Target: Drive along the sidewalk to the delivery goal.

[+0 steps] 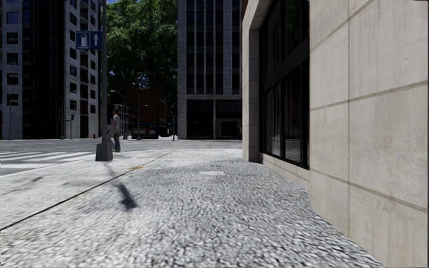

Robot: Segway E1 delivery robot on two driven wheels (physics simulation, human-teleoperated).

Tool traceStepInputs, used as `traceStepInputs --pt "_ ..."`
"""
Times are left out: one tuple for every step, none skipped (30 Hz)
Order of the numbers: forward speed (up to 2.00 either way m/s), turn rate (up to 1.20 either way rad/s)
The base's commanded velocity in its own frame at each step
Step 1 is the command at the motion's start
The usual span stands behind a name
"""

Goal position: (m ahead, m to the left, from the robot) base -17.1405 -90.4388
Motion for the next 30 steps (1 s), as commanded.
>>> traceStepInputs --pt "2.00 0.00" --pt "2.00 0.00" --pt "2.00 0.00" --pt "2.00 0.00" --pt "2.00 0.00" --pt "2.00 0.00" --pt "2.00 0.00" --pt "2.00 0.00" --pt "2.00 0.00" --pt "2.00 0.00" --pt "2.00 0.00" --pt "2.00 0.00" --pt "2.00 0.00" --pt "2.00 0.00" --pt "2.00 0.00" --pt "2.00 0.00" --pt "2.00 0.00" --pt "2.00 0.00" --pt "2.00 0.00" --pt "2.00 0.00" --pt "2.00 0.00" --pt "2.00 0.00" --pt "2.00 0.00" --pt "2.00 0.00" --pt "2.00 0.00" --pt "2.00 0.00" --pt "2.00 0.00" --pt "2.00 0.00" --pt "2.00 0.00" --pt "2.00 0.00"
